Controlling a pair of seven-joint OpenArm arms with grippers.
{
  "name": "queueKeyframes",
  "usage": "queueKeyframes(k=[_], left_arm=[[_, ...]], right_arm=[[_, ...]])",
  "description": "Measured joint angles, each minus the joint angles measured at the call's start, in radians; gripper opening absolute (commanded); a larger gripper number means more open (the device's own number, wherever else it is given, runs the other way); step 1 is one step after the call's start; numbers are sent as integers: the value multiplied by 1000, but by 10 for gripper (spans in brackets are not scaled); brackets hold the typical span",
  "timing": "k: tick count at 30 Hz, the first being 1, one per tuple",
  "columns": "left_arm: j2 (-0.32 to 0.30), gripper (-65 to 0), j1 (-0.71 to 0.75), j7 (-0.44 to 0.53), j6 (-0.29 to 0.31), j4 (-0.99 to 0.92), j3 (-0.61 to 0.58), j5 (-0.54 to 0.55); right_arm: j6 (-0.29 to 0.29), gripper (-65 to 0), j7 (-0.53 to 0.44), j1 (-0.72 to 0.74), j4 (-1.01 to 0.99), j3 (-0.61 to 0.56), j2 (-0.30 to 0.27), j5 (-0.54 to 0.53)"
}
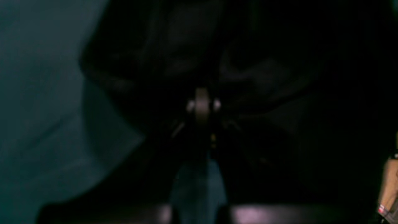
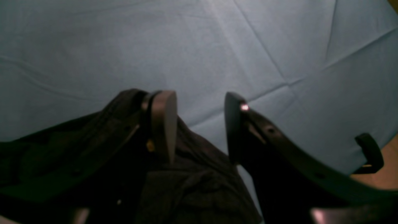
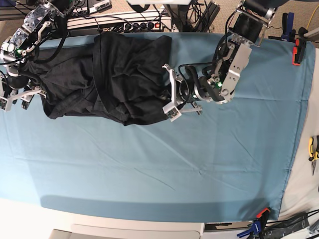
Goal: Fold the T-shirt properly
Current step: 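Move the left gripper back to the bundle's loose hem edge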
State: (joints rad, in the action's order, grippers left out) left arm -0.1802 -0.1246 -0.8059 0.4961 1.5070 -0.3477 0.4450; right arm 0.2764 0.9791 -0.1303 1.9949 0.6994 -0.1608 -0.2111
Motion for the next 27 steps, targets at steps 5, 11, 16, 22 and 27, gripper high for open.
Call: queueKeyframes(k=[5,11,16,22,27], left_arm=[[14,-650,-77,8,-1,-20,1,6],[26,-650,-126,4,-1,-20,0,0],[27,-650,-122,2,-1,-20,0,-1],[25,-511,-123,-134,0,-20,0,-27],[-6,-332,-175,-140,-104,-20,0,-52]], right_arm=[[0,-393,-1,0,-21,0,0,-3],[0,-393,-2,0,-21,0,0,-3],[0,-393,-4,0,-21,0,0,-3],[0,-393,-4,0,-21,0,0,-3],[0,-393,-4,0,-21,0,0,-3]])
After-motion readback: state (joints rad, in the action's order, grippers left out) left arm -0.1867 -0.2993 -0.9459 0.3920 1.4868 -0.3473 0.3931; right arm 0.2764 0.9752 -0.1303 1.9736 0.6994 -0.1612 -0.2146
